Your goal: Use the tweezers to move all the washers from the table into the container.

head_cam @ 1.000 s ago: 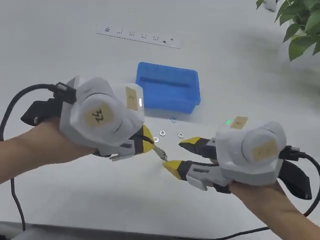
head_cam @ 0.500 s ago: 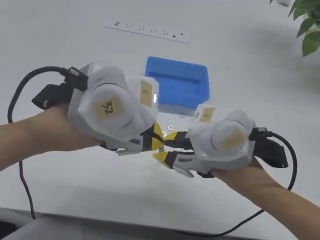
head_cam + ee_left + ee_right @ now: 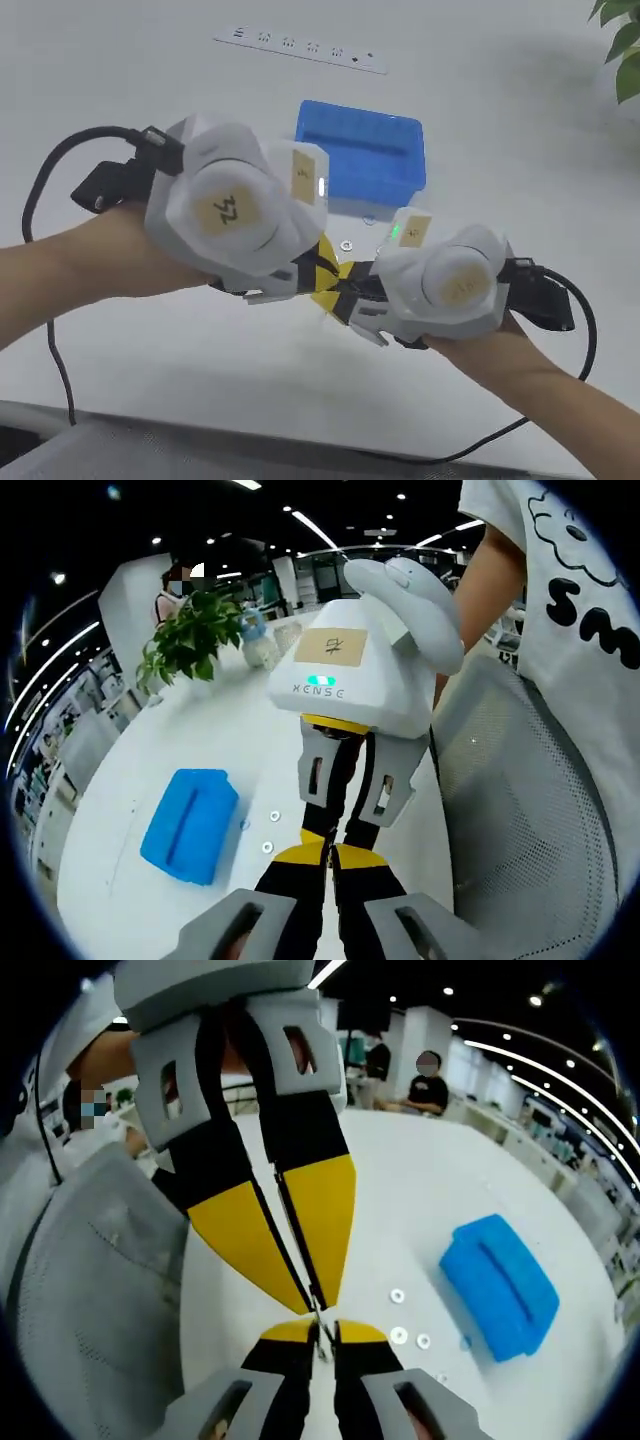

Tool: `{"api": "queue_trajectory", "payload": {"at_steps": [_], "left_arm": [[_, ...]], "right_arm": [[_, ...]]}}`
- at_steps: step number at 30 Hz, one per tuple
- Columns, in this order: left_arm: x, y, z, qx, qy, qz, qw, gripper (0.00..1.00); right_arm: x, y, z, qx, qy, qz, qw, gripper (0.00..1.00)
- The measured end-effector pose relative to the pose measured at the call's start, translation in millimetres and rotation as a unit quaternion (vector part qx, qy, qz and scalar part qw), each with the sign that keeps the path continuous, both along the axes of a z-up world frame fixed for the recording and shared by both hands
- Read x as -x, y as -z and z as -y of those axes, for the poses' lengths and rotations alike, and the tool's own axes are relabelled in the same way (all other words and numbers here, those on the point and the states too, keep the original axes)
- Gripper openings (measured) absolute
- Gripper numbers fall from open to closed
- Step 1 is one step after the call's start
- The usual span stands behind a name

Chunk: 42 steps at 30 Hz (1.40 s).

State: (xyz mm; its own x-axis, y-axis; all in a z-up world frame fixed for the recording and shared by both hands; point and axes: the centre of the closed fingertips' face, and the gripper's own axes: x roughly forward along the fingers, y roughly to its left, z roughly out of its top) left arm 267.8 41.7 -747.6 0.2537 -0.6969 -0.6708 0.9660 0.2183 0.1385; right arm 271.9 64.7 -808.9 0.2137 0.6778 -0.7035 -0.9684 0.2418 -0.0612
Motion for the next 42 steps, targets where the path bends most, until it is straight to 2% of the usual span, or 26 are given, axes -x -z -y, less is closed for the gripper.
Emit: {"api": "queue_trajectory", "payload": {"at_steps": [1, 3, 4, 5, 7, 8, 9, 10, 14, 15, 16, 17, 18, 20, 22, 24, 25, 27, 28, 30, 34, 37, 39, 42], "left_arm": [[-1.0, 0.6, -1.2, 0.013, -0.023, -0.009, 0.9996, 0.01], [-3.0, 2.7, -6.7, 0.024, -0.063, -0.023, 0.9974, 0.11], [-6.5, -0.2, -8.5, 0.037, -0.083, -0.015, 0.9957, 0.15], [-7.3, -2.6, -10.8, 0.048, -0.098, -0.014, 0.9940, 0.19], [-6.0, -5.9, -16.9, 0.078, -0.142, -0.039, 0.9860, 0.23], [-6.1, -7.3, -21.9, 0.094, -0.170, -0.052, 0.9796, 0.30], [-6.0, -7.5, -26.1, 0.102, -0.189, -0.060, 0.9749, 0.35], [-6.4, -8.6, -33.0, 0.112, -0.213, -0.063, 0.9684, 0.40], [-6.6, -9.8, -54.3, 0.137, -0.275, -0.066, 0.9492, 0.53], [-6.8, -9.6, -57.0, 0.139, -0.283, -0.066, 0.9467, 0.55], [-7.8, -9.0, -67.8, 0.146, -0.313, -0.061, 0.9364, 0.57], [-6.2, -7.7, -72.8, 0.146, -0.325, -0.065, 0.9321, 0.61], [-3.8, -6.2, -79.3, 0.145, -0.341, -0.070, 0.9260, 0.63], [-2.0, -6.5, -88.3, 0.153, -0.368, -0.072, 0.9141, 0.68], [-0.4, -6.5, -93.8, 0.159, -0.385, -0.074, 0.9062, 0.71], [3.0, -5.7, -96.9, 0.161, -0.390, -0.078, 0.9033, 0.72], [4.1, -5.6, -98.6, 0.163, -0.397, -0.078, 0.9000, 0.73], [5.9, -4.6, -99.9, 0.162, -0.403, -0.078, 0.8975, 0.77], [6.8, -3.4, -101.8, 0.159, -0.411, -0.078, 0.8942, 0.79], [8.7, -2.2, -102.7, 0.159, -0.417, -0.079, 0.8917, 0.83], [11.1, -1.5, -104.4, 0.167, -0.430, -0.087, 0.8829, 0.85], [11.8, -1.6, -105.8, 0.169, -0.436, -0.086, 0.8799, 0.85], [11.4, -0.3, -106.7, 0.174, -0.440, -0.089, 0.8765, 0.84], [10.5, 1.2, -108.7, 0.172, -0.445, -0.088, 0.8743, 0.85]], "right_arm": [[-0.2, -0.1, 1.4, -0.001, 0.004, 0.001, 1.0000, 0.03], [-0.7, -0.5, 3.5, -0.009, 0.016, -0.002, 0.9998, 0.02], [-1.3, -0.8, 4.5, -0.011, 0.022, -0.005, 0.9997, 0.02], [-2.7, -1.2, 5.7, -0.012, 0.027, -0.007, 0.9995, 0.02], [-5.6, -3.1, 7.1, -0.015, 0.034, -0.007, 0.9993, 0.02], [-8.7, -6.8, 7.2, -0.022, 0.043, -0.007, 0.9988, 0.02], [-11.2, -9.5, 6.9, -0.029, 0.049, -0.007, 0.9984, 0.02], [-15.4, -14.1, 6.0, -0.040, 0.059, -0.011, 0.9974, 0.02], [-33.2, -27.6, 2.8, -0.074, 0.093, -0.014, 0.9927, 0.02], [-35.9, -28.5, 2.4, -0.078, 0.097, -0.013, 0.9921, 0.02], [-45.9, -30.8, 2.1, -0.086, 0.113, -0.011, 0.9898, 0.02], [-52.1, -31.4, 2.5, -0.088, 0.122, -0.006, 0.9885, 0.02], [-57.6, -32.2, 2.4, -0.092, 0.127, 0.000, 0.9876, 0.03], [-67.9, -34.1, 0.4, -0.106, 0.146, -0.006, 0.9836, 0.03], [-76.4, -37.3, -3.7, -0.130, 0.163, -0.020, 0.9777, 0.03], [-83.5, -39.6, -7.1, -0.148, 0.175, -0.029, 0.9728, 0.03], [-86.4, -38.9, -9.0, -0.151, 0.179, -0.035, 0.9715, 0.03], [-89.2, -37.5, -12.5, -0.152, 0.178, -0.037, 0.9715, 0.03], [-90.1, -35.9, -15.7, -0.153, 0.177, -0.037, 0.9715, 0.03], [-91.1, -30.9, -19.9, -0.149, 0.176, -0.039, 0.9723, 0.03], [-92.1, -22.2, -24.0, -0.143, 0.177, -0.043, 0.9728, 0.03], [-94.5, -17.4, -24.7, -0.138, 0.178, -0.043, 0.9735, 0.03], [-97.2, -14.0, -23.7, -0.134, 0.184, -0.044, 0.9727, 0.03], [-97.6, -10.8, -24.5, -0.131, 0.185, -0.046, 0.9729, 0.03]]}}
